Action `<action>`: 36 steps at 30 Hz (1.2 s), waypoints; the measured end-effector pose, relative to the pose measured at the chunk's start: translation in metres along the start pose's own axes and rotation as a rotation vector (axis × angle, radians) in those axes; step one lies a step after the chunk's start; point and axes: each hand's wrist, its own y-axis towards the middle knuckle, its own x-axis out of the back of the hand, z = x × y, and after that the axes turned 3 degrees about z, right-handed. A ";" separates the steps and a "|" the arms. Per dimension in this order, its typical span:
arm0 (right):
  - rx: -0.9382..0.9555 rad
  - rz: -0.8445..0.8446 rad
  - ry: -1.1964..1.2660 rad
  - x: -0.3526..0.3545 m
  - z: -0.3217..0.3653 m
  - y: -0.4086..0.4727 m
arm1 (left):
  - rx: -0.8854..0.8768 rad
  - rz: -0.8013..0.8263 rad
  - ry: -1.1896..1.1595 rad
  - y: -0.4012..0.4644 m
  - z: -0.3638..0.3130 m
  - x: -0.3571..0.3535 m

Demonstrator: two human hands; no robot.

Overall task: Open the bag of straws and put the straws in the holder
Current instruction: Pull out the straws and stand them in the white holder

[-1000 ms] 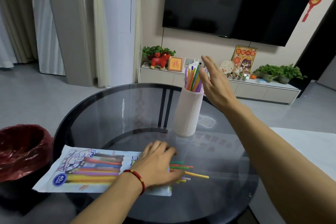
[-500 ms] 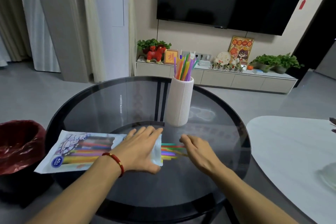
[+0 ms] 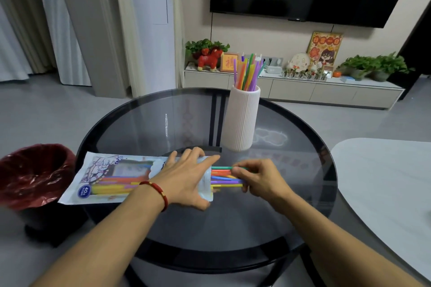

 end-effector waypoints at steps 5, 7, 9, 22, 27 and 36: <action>0.091 -0.034 -0.085 0.032 -0.001 -0.009 | 0.100 0.140 -0.070 -0.001 -0.002 -0.001; 0.101 -0.021 -0.077 0.033 0.001 -0.012 | 0.112 0.088 -0.150 0.004 -0.008 0.001; 0.101 -0.022 -0.030 0.035 0.003 -0.013 | 0.104 0.022 -0.171 0.008 -0.011 0.002; -0.139 -0.057 0.772 0.054 0.004 -0.011 | 0.034 0.082 -0.068 0.018 -0.022 -0.006; -0.156 0.058 0.772 0.024 0.007 -0.016 | 0.097 -0.042 -0.085 0.021 -0.026 -0.004; 0.039 -0.185 0.366 0.008 0.022 0.002 | 0.125 0.046 -0.122 0.017 -0.019 -0.012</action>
